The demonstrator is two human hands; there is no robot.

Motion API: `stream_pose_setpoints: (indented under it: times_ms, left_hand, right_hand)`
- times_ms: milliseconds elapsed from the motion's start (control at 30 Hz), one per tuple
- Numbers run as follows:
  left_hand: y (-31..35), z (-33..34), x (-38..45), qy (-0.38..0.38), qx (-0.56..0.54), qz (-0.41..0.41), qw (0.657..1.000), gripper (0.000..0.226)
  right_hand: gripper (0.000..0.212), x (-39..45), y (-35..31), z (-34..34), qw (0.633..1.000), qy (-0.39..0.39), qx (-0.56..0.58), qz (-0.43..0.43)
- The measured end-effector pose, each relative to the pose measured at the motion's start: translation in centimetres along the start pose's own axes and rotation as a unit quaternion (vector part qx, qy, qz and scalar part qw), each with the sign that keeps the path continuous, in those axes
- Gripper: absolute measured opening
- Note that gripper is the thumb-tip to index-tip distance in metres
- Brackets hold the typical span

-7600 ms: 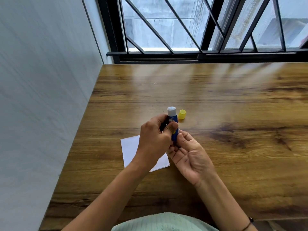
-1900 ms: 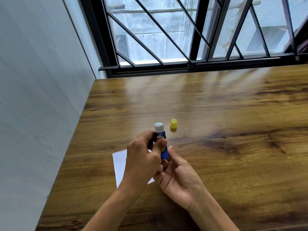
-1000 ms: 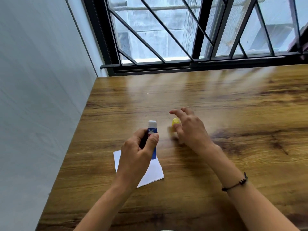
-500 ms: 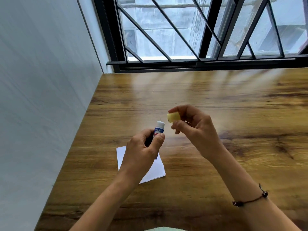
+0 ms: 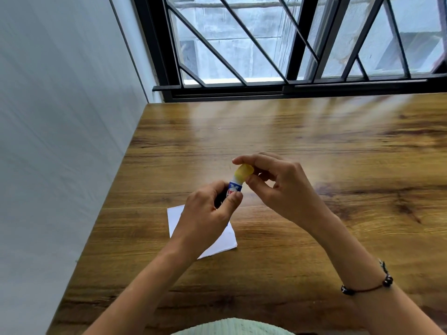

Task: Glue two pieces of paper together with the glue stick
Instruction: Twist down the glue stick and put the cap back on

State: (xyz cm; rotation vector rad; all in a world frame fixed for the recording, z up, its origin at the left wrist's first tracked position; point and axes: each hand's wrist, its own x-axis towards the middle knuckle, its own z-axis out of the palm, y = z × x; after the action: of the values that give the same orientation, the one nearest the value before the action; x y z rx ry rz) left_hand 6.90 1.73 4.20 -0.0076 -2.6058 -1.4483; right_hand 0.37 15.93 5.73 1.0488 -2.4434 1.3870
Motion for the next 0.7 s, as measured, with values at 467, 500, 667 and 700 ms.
stream_pose_setpoints:
  times_ms: [467,500,667,700]
  left_hand:
    - [0.5,-1.6,0.5,-0.018,0.202,0.134,0.97,0.007]
    - [0.5,-1.5,0.4,-0.018,0.208,0.142,0.968,0.007]
    - [0.3,-1.3,0.4,-0.018,0.221,0.15,0.964,0.009]
    - [0.2,-1.2,0.4,-0.015,0.221,0.149,0.964,0.01]
  right_hand:
    - [0.007,-0.4,-0.7,-0.4,0.996,-0.079,-0.032,-0.037]
    - [0.008,-0.4,-0.7,-0.4,0.995,-0.081,-0.042,-0.042]
    - [0.016,-0.8,-0.4,-0.2,0.996,-0.064,-0.045,-0.035]
    - [0.02,-0.9,-0.3,0.1,0.998,-0.049,-0.039,-0.032]
